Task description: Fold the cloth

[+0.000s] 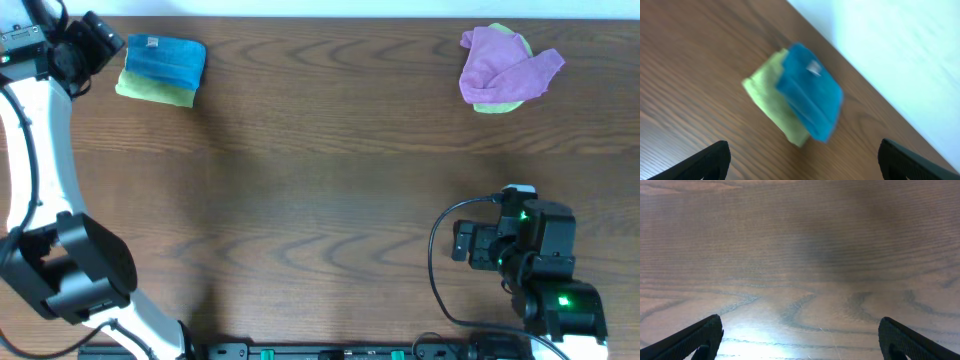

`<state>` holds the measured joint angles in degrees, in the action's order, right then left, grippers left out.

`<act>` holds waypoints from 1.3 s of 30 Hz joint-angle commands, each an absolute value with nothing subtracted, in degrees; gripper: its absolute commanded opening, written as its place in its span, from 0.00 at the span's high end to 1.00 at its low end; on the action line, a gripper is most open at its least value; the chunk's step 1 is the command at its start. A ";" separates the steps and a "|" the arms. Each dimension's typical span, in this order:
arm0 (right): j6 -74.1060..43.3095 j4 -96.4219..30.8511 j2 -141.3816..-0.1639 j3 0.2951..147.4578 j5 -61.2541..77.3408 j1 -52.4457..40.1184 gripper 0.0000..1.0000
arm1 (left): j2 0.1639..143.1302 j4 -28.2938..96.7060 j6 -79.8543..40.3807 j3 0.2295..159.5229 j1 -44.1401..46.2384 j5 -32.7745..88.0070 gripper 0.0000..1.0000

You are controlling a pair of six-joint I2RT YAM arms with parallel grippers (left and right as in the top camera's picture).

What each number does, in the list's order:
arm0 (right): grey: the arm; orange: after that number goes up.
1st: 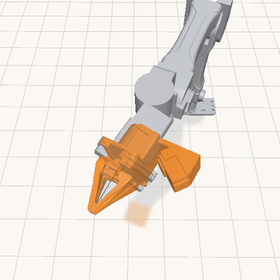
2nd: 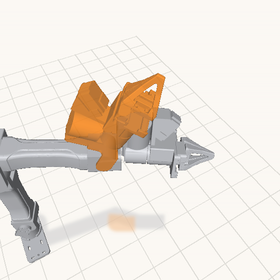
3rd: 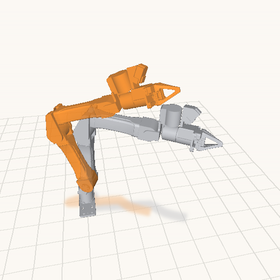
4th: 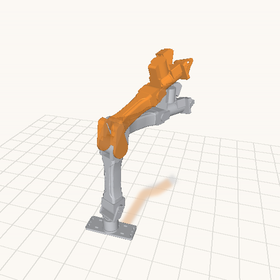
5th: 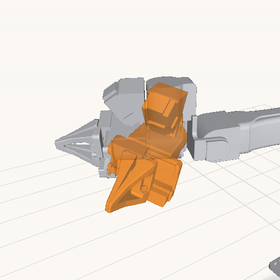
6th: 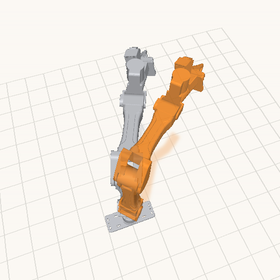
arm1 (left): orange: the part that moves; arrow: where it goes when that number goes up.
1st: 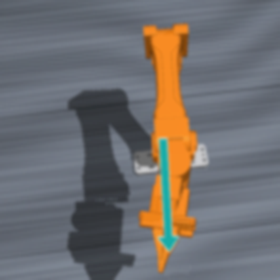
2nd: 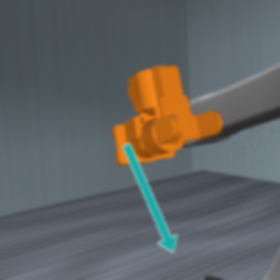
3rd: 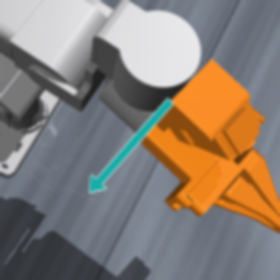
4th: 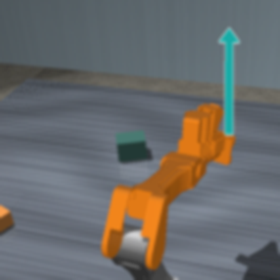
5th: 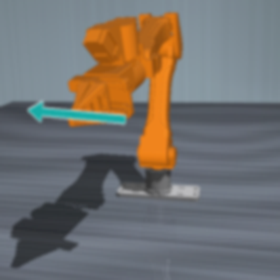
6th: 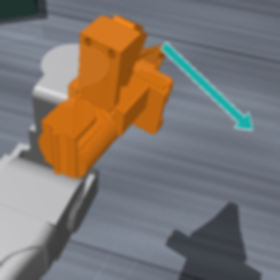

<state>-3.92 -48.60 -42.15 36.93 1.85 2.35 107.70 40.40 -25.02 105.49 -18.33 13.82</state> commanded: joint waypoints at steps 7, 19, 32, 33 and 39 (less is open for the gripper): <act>-4.67 -48.64 -42.00 36.73 1.50 2.81 0.01 | 102.91 44.51 -23.79 106.74 -11.97 18.28 0.05; -4.67 -48.64 -42.00 36.71 1.50 2.81 0.01 | 102.74 56.97 -19.79 106.63 -5.39 13.41 0.04; -4.67 -48.64 -42.00 36.73 1.50 2.81 0.01 | 98.85 49.84 -18.83 98.32 12.43 -4.32 0.05; -4.67 -48.64 -42.00 36.73 1.50 2.81 0.01 | 97.41 47.05 -18.81 95.66 13.43 -5.39 0.05; -4.67 -48.64 -42.00 36.73 1.50 2.81 0.01 | 86.74 31.09 -18.83 77.14 15.03 -6.59 0.05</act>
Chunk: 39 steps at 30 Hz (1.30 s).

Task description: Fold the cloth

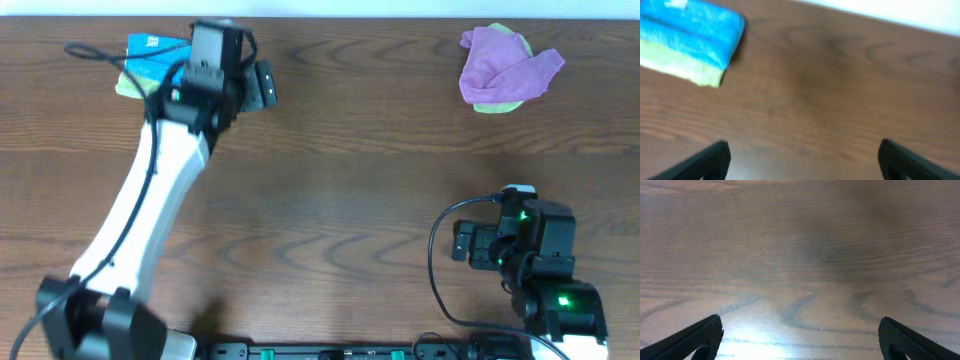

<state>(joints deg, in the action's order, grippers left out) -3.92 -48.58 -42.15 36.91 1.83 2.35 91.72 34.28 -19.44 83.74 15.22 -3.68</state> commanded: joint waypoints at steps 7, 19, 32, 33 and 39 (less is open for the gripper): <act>-4.67 -48.64 -42.00 36.71 1.50 2.81 0.01 | 69.43 20.45 -18.81 55.59 14.90 -10.09 0.05; -4.67 -48.64 -42.00 36.71 1.50 2.81 0.01 | 33.01 25.47 -18.76 29.15 5.93 -11.94 0.05; -4.67 -48.64 -42.00 36.71 1.50 2.81 0.01 | 7.70 43.64 -7.81 17.65 1.34 -8.82 0.05; -4.67 -48.64 -42.00 36.73 1.50 2.81 0.01 | 7.09 43.72 -6.92 17.32 1.13 -8.78 0.05; -4.67 -48.64 -42.00 36.71 1.50 2.81 0.01 | 3.16 46.39 -2.04 16.12 -0.45 -8.78 0.05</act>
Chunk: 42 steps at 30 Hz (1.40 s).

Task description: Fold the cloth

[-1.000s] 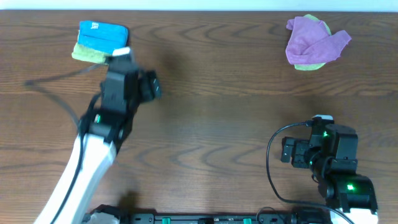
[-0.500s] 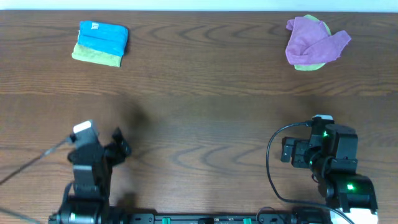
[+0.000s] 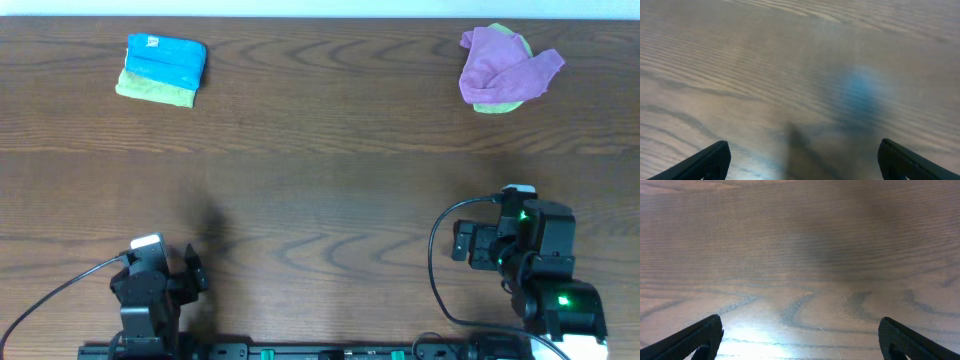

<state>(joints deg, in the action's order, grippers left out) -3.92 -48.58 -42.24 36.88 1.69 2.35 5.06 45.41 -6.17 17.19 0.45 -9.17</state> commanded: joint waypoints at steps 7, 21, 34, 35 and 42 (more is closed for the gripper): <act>-4.67 -48.64 -42.00 36.73 1.50 2.81 0.01 | 0.19 48.47 -1.65 13.32 -0.82 -7.53 0.05; -4.67 -48.64 -42.00 36.71 1.50 2.81 0.01 | 0.19 48.62 3.55 11.03 -0.73 -2.92 0.05; -4.67 -48.64 -42.00 36.73 1.50 2.81 0.01 | 0.21 48.64 3.68 11.03 -0.73 -2.96 0.05; -4.67 -48.64 -42.00 36.71 1.50 2.81 0.01 | 0.21 48.64 3.68 11.03 -0.73 -2.96 0.05; -4.67 -48.64 -42.00 36.71 1.50 2.81 0.01 | 0.21 48.62 3.68 11.03 -0.73 -2.96 0.05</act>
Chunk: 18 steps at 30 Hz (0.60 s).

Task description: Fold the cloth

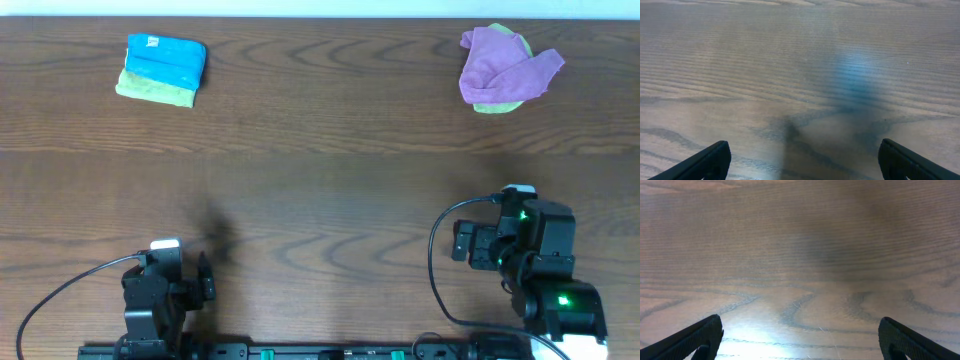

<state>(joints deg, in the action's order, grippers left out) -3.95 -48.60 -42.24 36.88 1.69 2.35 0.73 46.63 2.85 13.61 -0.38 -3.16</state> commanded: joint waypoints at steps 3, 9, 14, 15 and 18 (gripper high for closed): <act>-4.67 -48.69 -41.87 36.71 1.50 2.81 0.01 | 0.21 48.62 3.68 11.03 -0.73 -2.96 0.05; -4.67 -50.50 -35.83 36.42 2.42 2.81 0.01 | 0.21 48.62 3.68 11.03 -0.73 -2.96 0.05; -1.89 -44.82 -24.69 27.27 0.56 2.81 0.01 | 0.21 48.64 3.68 11.03 -0.73 -2.96 0.05; -1.15 -42.92 -22.39 24.32 1.21 2.81 0.01 | 0.21 48.62 3.68 11.03 -0.73 -2.96 0.05; -1.19 -39.38 -15.66 16.32 2.44 2.74 0.01 | 0.21 48.62 3.68 11.03 -0.73 -2.96 0.05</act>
